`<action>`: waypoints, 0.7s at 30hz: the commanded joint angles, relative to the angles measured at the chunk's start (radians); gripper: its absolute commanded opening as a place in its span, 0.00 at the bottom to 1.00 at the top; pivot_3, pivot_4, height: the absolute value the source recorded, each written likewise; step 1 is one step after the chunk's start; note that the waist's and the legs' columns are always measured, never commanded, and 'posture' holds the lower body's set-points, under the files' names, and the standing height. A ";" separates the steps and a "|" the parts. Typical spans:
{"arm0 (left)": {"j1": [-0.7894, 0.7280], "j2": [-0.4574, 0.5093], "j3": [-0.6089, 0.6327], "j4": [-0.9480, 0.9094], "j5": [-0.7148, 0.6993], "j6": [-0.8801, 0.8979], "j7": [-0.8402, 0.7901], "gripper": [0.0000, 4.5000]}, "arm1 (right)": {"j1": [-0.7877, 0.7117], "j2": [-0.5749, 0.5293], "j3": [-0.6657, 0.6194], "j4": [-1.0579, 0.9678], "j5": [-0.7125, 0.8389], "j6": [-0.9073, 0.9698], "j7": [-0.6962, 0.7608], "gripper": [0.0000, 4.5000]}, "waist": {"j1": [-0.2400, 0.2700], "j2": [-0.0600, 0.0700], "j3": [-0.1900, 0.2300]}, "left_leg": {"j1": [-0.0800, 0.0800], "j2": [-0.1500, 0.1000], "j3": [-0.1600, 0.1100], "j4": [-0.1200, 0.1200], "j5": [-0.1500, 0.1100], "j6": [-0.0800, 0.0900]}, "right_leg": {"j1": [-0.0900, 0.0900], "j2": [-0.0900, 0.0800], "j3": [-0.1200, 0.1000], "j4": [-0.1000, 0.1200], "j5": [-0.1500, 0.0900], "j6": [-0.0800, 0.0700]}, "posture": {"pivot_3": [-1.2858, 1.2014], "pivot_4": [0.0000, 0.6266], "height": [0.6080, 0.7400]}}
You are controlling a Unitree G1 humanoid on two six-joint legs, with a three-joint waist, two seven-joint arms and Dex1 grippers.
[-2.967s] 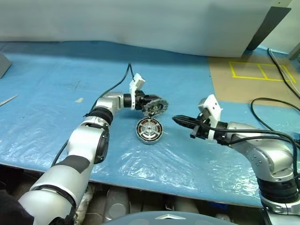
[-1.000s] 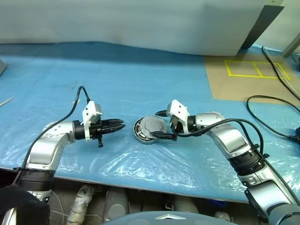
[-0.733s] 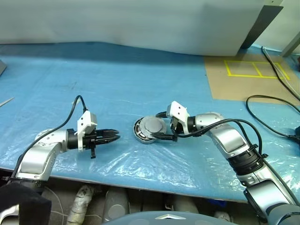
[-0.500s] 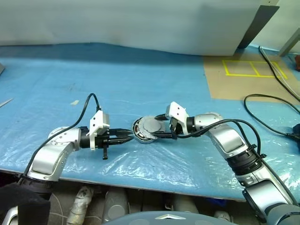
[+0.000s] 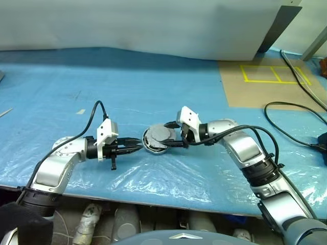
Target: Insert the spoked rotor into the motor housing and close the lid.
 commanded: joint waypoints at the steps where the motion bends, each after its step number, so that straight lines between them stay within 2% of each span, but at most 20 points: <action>1: -0.004 0.008 0.021 -0.008 -0.005 -0.018 0.011 0.17 | -0.052 0.000 -0.005 -0.045 -0.011 0.015 -0.007 0.66 | 0.000 0.000 0.000 | 0.000 0.000 0.000 0.000 0.000 0.000 | 0.000 0.000 0.000 0.000 0.000 0.000 | 0.52 0.24 1.00; 16: 0.003 0.010 0.027 -0.009 -0.015 -0.014 0.037 0.17 | -0.089 0.126 0.041 0.131 -0.082 0.028 -0.063 0.66 | -0.002 0.000 0.000 | 0.000 0.000 0.000 -0.001 0.000 0.000 | 0.000 0.000 0.000 0.000 0.000 0.000 | 0.52 0.24 1.00; 21: 0.000 0.012 0.026 -0.008 -0.016 -0.011 0.037 0.17 | -0.085 0.130 0.074 0.141 -0.115 0.014 -0.065 0.66 | -0.001 0.000 0.000 | 0.000 0.000 0.000 0.000 0.000 0.000 | 0.000 0.000 0.000 0.000 0.000 0.000 | 0.52 0.24 1.00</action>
